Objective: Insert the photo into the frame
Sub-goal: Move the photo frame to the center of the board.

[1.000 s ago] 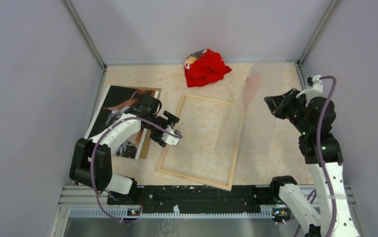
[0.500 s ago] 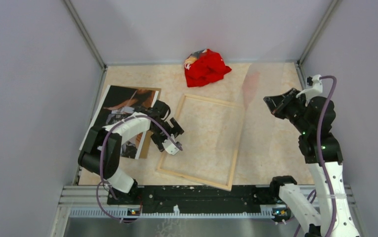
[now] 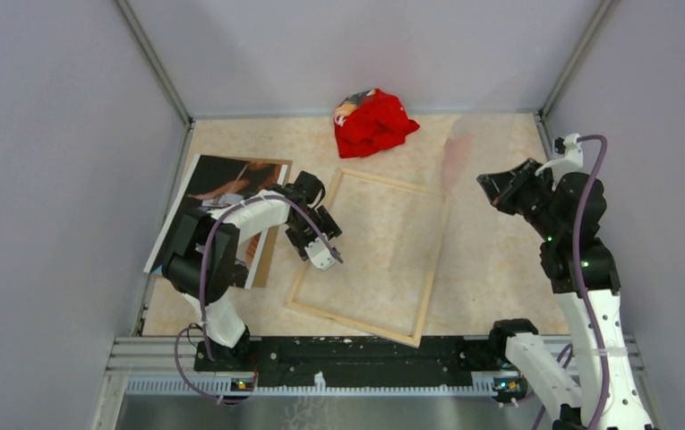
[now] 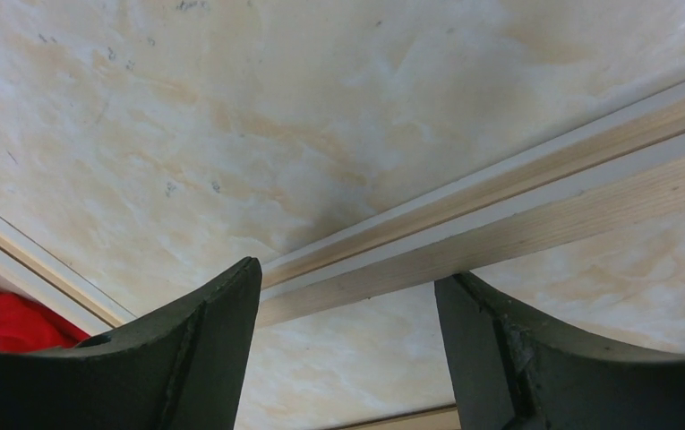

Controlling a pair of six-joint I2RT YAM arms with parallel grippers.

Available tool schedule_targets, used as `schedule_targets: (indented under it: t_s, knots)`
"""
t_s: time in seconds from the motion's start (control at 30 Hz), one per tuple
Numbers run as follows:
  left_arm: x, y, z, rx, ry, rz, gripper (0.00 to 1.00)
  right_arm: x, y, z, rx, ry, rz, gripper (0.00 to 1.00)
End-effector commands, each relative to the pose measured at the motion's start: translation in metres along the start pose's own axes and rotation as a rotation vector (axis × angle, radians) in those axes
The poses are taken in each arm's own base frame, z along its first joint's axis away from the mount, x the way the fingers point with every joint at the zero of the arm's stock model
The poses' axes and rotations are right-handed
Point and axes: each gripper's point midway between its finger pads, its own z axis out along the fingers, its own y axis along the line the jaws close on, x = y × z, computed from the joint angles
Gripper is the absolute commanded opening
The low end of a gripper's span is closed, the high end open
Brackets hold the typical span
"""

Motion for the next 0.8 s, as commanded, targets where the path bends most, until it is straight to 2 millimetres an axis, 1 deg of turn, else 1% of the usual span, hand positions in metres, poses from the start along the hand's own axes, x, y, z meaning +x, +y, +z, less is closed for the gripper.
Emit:
schedule_targets:
  t_s: [0.0, 0.07, 0.17, 0.37, 0.47, 0.67, 0.77]
  knots:
    - [0.012, 0.019, 0.007, 0.025, 0.017, 0.05, 0.75, -0.03, 0.019, -0.009, -0.044, -0.09, -0.025, 0.0]
    - [0.014, 0.018, 0.009, 0.033, 0.017, 0.013, 0.72, -0.029, 0.019, -0.009, -0.046, -0.09, -0.025, 0.0]
    - [0.012, 0.016, 0.009, 0.029, 0.01, -0.016, 0.72, -0.028, 0.018, -0.008, -0.047, -0.089, -0.024, 0.0]
    - [0.001, -0.003, 0.014, 0.083, -0.017, -0.126, 0.68, -0.028, 0.018, -0.006, -0.046, -0.086, -0.02, 0.0]
    - [-0.002, -0.01, 0.016, 0.102, -0.027, -0.172, 0.64, -0.027, 0.018, -0.007, -0.048, -0.087, -0.017, 0.0]
    - [0.001, -0.016, 0.019, 0.149, -0.016, -0.274, 0.55, -0.027, 0.019, -0.012, -0.047, -0.091, -0.016, 0.0]
    - [0.002, -0.016, 0.02, 0.144, -0.007, -0.291, 0.55, -0.027, 0.019, -0.013, -0.045, -0.093, -0.017, 0.0]
